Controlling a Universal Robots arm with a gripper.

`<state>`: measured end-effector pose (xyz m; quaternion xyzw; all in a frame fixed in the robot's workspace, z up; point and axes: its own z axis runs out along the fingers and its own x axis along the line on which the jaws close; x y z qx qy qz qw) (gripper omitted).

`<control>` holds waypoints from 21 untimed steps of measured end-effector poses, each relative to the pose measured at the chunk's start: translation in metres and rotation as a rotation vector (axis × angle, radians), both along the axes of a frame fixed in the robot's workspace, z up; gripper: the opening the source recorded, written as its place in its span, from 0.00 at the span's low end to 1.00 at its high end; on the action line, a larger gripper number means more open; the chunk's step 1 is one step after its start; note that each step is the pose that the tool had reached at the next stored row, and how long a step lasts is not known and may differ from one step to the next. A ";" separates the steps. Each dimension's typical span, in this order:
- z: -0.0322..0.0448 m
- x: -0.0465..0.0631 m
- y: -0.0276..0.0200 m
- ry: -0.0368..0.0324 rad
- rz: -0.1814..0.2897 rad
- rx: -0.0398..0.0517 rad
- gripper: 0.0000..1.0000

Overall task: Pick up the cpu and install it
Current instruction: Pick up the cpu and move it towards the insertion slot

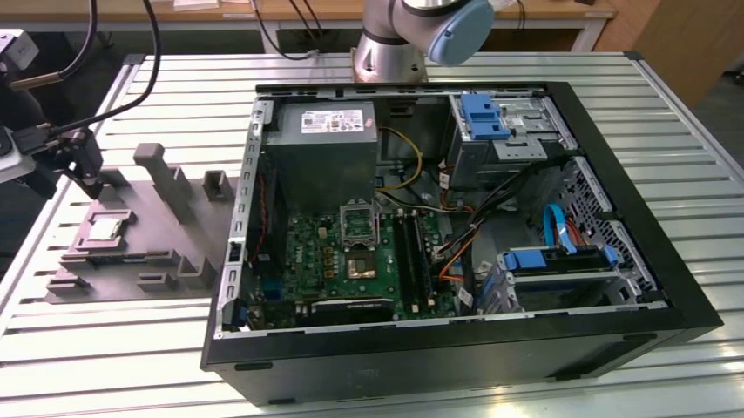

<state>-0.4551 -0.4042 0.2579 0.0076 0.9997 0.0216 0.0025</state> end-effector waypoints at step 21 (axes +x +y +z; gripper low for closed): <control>-0.0182 0.000 -0.0028 0.0000 -0.005 0.0000 0.60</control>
